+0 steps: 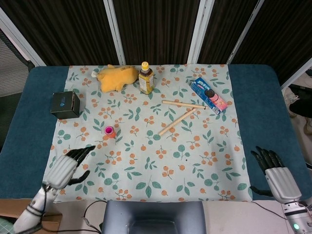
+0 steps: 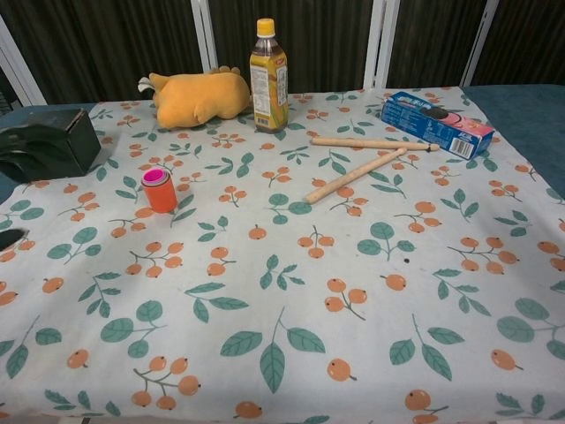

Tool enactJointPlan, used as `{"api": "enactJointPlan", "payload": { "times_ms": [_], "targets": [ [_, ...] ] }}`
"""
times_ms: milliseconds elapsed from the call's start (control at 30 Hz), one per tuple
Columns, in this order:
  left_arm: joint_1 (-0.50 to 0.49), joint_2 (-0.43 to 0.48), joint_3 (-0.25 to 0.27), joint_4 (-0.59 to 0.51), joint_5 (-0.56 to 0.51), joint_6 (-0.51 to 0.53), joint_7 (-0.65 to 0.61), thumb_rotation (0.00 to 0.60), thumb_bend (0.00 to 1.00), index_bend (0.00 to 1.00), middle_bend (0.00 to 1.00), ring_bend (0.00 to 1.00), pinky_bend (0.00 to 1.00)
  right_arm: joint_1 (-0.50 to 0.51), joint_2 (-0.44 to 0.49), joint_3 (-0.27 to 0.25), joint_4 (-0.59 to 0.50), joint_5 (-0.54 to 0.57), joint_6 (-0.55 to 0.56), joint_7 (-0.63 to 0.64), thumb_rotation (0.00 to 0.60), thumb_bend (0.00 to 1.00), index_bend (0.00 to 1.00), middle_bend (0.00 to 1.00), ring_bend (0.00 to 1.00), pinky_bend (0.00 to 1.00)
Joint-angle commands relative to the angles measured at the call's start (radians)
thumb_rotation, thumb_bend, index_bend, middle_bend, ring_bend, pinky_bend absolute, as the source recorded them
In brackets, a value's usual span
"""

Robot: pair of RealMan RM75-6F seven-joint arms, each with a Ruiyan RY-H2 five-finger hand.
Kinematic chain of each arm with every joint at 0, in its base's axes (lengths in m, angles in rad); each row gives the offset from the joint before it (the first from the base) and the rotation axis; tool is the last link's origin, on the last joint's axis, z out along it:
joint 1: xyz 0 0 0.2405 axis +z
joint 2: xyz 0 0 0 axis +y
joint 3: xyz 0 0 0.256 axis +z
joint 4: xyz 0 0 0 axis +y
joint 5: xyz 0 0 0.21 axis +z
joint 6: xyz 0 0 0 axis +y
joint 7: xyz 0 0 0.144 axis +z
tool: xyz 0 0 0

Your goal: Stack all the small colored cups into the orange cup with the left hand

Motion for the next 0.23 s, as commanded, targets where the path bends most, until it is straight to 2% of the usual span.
{"api": "enactJointPlan", "payload": {
  "times_ms": [33,233],
  "targets": [
    [0.148,0.057,0.114,0.080,0.138,0.173,-0.005,0.600,0.38,0.00,0.01,0.01,0.05,-0.002,0.001,-0.007,-0.004,-0.017,0.006,0.004,0.600,0.14,0.00,0.00,0.00,0.00],
    [0.160,0.055,0.091,0.073,0.113,0.154,0.026,0.600,0.38,0.00,0.01,0.01,0.05,-0.006,0.005,-0.006,0.001,-0.024,0.022,0.022,0.600,0.14,0.00,0.00,0.00,0.00]
  ]
}}
